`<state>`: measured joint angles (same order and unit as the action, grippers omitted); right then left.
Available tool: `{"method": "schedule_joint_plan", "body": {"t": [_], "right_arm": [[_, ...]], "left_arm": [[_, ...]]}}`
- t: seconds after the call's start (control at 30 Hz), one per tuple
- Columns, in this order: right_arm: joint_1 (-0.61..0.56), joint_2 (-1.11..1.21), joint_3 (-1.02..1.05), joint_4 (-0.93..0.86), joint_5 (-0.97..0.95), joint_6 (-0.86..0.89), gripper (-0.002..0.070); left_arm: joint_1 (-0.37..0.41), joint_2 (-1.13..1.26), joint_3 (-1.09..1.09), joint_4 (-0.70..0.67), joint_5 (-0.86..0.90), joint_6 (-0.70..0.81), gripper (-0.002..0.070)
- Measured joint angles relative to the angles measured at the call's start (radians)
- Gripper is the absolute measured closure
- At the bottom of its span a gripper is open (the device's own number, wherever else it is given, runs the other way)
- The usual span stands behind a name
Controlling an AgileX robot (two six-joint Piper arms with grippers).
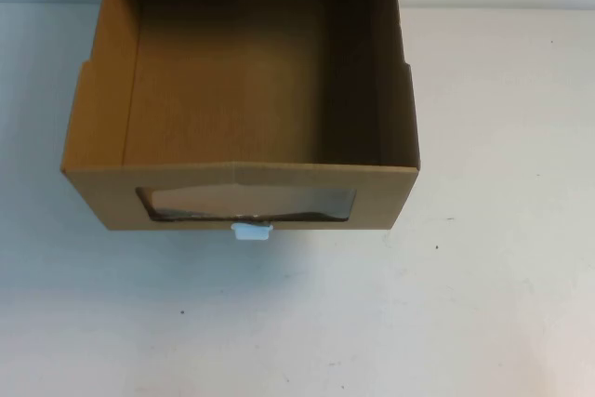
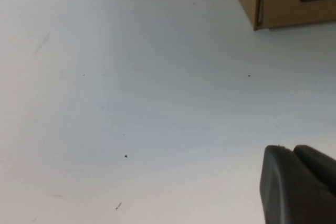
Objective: Close the shoe box
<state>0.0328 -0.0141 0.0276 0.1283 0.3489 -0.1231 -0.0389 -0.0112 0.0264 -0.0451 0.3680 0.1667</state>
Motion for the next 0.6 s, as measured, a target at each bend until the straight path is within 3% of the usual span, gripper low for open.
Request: {"method": "schedule_joint_plan", "body": {"t": [0.6], "right_arm": [[0.000,0.000,0.000,0.000,0.000,0.000,0.0689]], "left_arm": [[0.000,0.000,0.000,0.016,0.000,0.000,0.0680]]}}
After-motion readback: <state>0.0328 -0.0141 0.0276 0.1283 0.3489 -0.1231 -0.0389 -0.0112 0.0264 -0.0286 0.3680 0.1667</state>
